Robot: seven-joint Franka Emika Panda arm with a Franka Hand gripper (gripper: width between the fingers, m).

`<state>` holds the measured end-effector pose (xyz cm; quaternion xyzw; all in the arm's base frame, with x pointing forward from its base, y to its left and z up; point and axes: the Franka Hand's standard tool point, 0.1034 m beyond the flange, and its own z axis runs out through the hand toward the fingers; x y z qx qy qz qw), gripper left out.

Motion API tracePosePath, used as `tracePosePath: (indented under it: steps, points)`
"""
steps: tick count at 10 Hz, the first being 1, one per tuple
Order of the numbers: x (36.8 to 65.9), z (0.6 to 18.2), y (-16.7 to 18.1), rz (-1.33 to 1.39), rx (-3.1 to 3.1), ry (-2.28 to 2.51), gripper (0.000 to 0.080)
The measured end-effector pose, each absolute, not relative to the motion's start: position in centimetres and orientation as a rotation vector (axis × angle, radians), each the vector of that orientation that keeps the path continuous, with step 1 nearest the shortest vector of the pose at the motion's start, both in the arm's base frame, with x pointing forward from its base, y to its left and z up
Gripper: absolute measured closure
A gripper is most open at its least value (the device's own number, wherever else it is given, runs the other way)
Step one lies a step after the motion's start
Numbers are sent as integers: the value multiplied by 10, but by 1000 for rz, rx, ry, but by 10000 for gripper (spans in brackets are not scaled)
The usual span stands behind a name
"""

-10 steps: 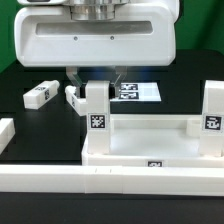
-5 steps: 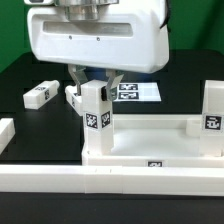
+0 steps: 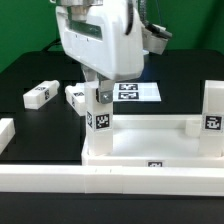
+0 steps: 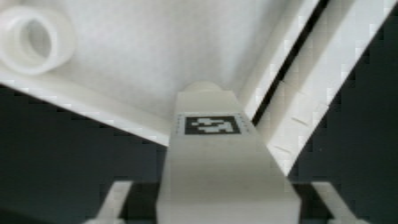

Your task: Assemble desk

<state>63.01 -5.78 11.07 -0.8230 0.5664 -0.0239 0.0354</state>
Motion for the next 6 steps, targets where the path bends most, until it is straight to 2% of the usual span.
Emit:
tracePosePath:
  steps: [2, 3, 4, 5, 6]
  points:
    - [630, 111, -57, -71, -2487, 1796, 509]
    - [630, 110, -57, -73, -2518, 1753, 437]
    - [630, 110, -58, -79, -2598, 1638, 256]
    - [629, 109, -58, -82, -2657, 1547, 256]
    - [629, 109, -58, -88, -2734, 1411, 170]
